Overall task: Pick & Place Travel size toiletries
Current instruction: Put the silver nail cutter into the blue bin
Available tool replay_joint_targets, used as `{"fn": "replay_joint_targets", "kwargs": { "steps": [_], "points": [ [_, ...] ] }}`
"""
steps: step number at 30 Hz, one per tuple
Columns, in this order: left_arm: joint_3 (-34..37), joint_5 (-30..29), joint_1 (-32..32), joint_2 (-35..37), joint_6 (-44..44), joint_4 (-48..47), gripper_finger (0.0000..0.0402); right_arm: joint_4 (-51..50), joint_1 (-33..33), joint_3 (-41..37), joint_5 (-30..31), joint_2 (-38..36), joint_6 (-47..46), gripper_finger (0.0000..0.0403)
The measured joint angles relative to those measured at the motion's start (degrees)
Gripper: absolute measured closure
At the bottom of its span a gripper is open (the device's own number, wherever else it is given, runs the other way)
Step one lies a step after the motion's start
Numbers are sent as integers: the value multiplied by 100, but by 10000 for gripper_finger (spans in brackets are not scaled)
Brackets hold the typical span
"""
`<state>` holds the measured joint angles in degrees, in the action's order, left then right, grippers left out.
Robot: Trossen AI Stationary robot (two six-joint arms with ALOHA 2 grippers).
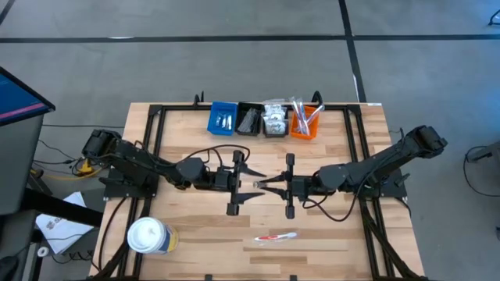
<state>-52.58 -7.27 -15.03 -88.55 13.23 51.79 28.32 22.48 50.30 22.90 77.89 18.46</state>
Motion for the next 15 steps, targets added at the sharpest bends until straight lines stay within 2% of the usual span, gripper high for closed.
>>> {"fn": "replay_joint_targets", "kwargs": {
  "steps": [3,6,15],
  "points": [
    [0,-4,0,0,0,2,161,-4,0,0,-4,0,3,356],
    [0,-5,0,0,-2,1,159,2,14,0,-4,0,14,356],
    [2,-20,0,0,-5,-37,217,94,195,0,227,0,208,356]
  ]
}}
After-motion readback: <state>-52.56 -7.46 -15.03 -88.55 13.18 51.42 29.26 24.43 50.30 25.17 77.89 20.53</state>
